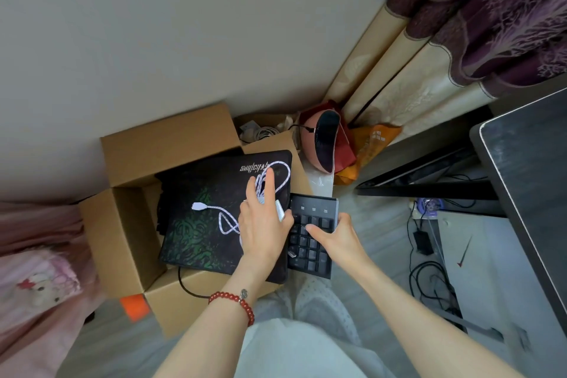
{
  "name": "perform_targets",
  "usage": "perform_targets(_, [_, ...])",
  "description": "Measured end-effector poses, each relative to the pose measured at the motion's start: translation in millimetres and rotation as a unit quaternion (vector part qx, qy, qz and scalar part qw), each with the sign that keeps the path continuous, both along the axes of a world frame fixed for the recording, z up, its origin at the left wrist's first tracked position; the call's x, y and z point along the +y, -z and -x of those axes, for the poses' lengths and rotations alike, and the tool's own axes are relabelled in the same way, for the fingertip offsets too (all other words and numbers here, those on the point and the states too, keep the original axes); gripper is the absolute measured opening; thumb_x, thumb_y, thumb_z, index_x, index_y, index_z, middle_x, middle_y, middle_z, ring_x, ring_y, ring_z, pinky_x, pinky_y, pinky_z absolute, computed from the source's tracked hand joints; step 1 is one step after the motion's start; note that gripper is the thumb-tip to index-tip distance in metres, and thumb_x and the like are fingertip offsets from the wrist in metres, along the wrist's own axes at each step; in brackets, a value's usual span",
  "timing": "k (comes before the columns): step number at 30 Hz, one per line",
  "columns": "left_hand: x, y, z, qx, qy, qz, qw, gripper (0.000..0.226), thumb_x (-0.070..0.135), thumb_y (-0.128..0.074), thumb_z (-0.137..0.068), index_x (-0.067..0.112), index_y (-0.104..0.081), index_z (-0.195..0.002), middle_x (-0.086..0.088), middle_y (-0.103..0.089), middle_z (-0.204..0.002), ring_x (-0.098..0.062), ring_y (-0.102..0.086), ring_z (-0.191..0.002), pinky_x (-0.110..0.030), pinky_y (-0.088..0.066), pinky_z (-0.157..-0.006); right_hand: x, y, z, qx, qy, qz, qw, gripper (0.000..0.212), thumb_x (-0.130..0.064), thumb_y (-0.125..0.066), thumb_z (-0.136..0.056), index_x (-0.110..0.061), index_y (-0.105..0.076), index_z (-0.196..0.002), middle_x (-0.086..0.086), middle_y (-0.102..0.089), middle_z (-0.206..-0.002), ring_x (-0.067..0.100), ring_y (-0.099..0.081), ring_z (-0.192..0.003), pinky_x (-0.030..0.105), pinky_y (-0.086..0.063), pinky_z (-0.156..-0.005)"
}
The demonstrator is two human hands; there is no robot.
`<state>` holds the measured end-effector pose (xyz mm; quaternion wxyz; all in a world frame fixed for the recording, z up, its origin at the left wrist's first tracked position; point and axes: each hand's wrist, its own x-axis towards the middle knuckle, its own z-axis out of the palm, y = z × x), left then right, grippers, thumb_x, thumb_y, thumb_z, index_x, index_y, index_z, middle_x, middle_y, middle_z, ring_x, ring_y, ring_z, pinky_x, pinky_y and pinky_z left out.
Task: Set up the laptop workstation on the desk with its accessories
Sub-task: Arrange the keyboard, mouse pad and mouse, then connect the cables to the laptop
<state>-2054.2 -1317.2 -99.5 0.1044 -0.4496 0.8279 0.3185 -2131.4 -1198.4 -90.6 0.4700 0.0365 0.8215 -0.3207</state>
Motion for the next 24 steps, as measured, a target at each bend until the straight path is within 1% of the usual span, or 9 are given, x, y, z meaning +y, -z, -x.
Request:
perform_targets(4, [-9, -5, -8, 0.022, -0.001, -0.024, 0.999, 0.077, 0.019, -0.056, -0.082, 0.028, -0.015, -0.146, -0.007, -0.024, -0.148, -0.034, -0.045, -0.112, -0.042, -0.045, -0.087, 0, -3, -6, 0.034, -0.004, -0.002, 0.999, 0.042, -0.035, -0.066, -0.08, -0.017, -0.037, -0.105, -0.002, -0.056, -0.101, 0.016, -0.057, -0.095, 0.03, -0.046, -0.076])
perform_targets(6, [-14, -12, -16, 0.059, -0.01, -0.017, 0.998, 0.07, 0.012, -0.051, -0.083, 0.024, -0.021, -0.145, -0.005, -0.029, -0.145, -0.031, -0.047, -0.108, -0.039, -0.045, -0.084, -5, -9, -9, 0.042, 0.003, 0.008, 0.999, 0.04, -0.035, -0.065, -0.081, -0.02, -0.037, -0.104, -0.006, -0.056, -0.095, 0.015, -0.058, -0.09, 0.031, -0.047, -0.076])
perform_targets(9, [-26, -30, -34, 0.104, -0.07, -0.031, 0.992, 0.065, 0.008, -0.048, -0.085, 0.025, -0.026, -0.143, -0.002, -0.028, -0.147, -0.025, -0.043, -0.117, -0.036, -0.04, -0.093, -17, -22, -10, 0.03, 0.016, 0.036, 0.999, 0.035, -0.035, -0.062, -0.084, -0.016, -0.042, -0.105, -0.004, -0.057, -0.095, 0.014, -0.057, -0.087, 0.027, -0.047, -0.069])
perform_targets(12, [-44, -56, -53, 0.145, -0.112, -0.027, 0.983, 0.064, 0.005, -0.048, -0.085, 0.027, -0.029, -0.142, 0.004, -0.029, -0.148, -0.016, -0.037, -0.127, -0.032, -0.035, -0.102, -34, -42, -10, 0.043, -0.019, 0.051, 0.998, 0.036, -0.037, -0.058, -0.086, -0.01, -0.047, -0.107, 0.004, -0.057, -0.102, 0.021, -0.055, -0.096, 0.032, -0.045, -0.08])
perform_targets(14, [-52, -73, -64, 0.162, -0.114, -0.021, 0.98, 0.064, 0.002, -0.048, -0.085, 0.026, -0.031, -0.141, 0.007, -0.031, -0.146, -0.006, -0.033, -0.124, -0.024, -0.03, -0.1, -44, -56, -11, 0.069, -0.051, 0.06, 0.994, 0.036, -0.039, -0.058, -0.085, -0.012, -0.047, -0.108, 0.003, -0.059, -0.101, 0.02, -0.055, -0.097, 0.037, -0.047, -0.086])
perform_targets(17, [-62, -95, -83, 0.177, -0.13, -0.002, 0.975, 0.063, -0.003, -0.048, -0.083, 0.022, -0.034, -0.14, 0.011, -0.035, -0.142, 0.001, -0.031, -0.118, -0.018, -0.025, -0.097, -61, -84, -14, 0.106, -0.088, 0.078, 0.987, 0.029, -0.036, -0.06, -0.085, -0.016, -0.048, -0.102, -0.003, -0.058, -0.094, 0.018, -0.056, -0.092, 0.032, -0.047, -0.078])
perform_targets(20, [-68, -121, -102, 0.196, -0.161, 0.021, 0.967, 0.064, -0.008, -0.048, -0.08, 0.018, -0.039, -0.137, 0.014, -0.039, -0.135, -0.007, -0.038, -0.124, -0.015, -0.023, -0.098, -75, -117, -19, 0.144, -0.128, 0.083, 0.978, 0.027, -0.036, -0.059, -0.086, -0.017, -0.041, -0.093, 0.002, -0.057, -0.086, 0.017, -0.054, -0.076, 0.033, -0.046, -0.067])
perform_targets(23, [-71, -152, -115, 0.224, -0.173, 0.032, 0.959, 0.066, -0.009, -0.049, -0.079, 0.019, -0.039, -0.137, 0.008, -0.042, -0.137, -0.005, -0.038, -0.124, -0.016, -0.024, -0.1, -77, -152, -20, 0.166, -0.138, 0.084, 0.973, 0.028, -0.036, -0.058, -0.087, -0.02, -0.035, -0.095, -0.002, -0.056, -0.077, 0.014, -0.054, -0.063, 0.021, -0.046, -0.049])
perform_targets(24, [-71, -165, -117, 0.238, -0.176, 0.033, 0.955, 0.066, -0.009, -0.049, -0.079, 0.02, -0.039, -0.137, 0.01, -0.041, -0.137, -0.004, -0.037, -0.125, -0.017, -0.024, -0.101, -75, -163, -18, 0.172, -0.125, 0.091, 0.973, 0.028, -0.035, -0.059, -0.086, -0.018, -0.039, -0.098, -0.004, -0.058, -0.079, 0.013, -0.056, -0.065, 0.021, -0.049, -0.053])
